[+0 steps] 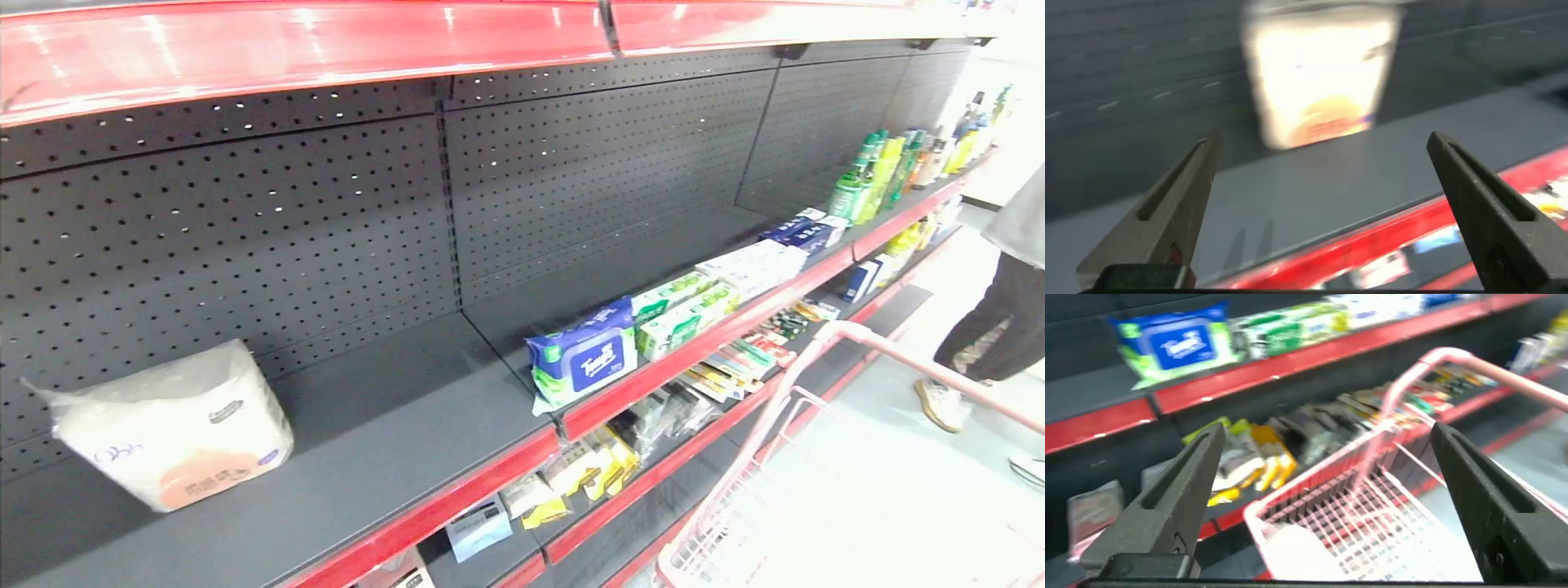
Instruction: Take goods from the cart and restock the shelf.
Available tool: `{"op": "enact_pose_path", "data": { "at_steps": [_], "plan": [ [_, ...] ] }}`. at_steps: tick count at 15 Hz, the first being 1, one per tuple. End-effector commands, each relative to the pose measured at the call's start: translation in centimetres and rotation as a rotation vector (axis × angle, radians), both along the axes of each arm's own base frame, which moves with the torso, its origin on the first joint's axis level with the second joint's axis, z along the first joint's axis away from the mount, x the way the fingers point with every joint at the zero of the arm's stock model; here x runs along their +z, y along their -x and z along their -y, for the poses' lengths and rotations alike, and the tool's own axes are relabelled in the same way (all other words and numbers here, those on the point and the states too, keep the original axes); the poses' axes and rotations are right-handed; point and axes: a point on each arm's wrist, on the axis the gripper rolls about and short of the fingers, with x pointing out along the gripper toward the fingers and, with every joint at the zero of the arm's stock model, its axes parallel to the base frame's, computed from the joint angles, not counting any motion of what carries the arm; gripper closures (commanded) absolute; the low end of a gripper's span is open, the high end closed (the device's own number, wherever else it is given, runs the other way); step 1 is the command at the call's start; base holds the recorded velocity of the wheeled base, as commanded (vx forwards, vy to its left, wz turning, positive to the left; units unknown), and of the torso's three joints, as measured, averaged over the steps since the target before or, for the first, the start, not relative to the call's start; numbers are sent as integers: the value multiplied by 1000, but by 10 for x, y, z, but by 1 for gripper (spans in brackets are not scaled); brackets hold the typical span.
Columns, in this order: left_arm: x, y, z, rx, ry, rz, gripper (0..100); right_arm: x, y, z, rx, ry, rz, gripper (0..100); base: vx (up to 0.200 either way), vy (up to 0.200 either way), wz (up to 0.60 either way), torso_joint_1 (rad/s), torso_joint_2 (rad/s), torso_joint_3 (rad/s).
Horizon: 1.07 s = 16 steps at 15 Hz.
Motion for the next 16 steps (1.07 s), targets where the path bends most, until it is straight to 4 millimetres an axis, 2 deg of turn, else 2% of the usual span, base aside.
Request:
{"op": "enact_pose_path", "data": {
  "at_steps": [1,8,16],
  "plan": [
    [0,0,0,1,0,-2,0,0,0,0,0,0,-2,0,0,0,-600,2,2,12],
    [0,0,0,1,0,-2,0,0,0,0,0,0,0,0,0,0,-600,4,2,2],
    [0,0,0,1,0,0,0,3,0,0,3,14,-6,0,0,0,0,0,0,0]
  ]
}}
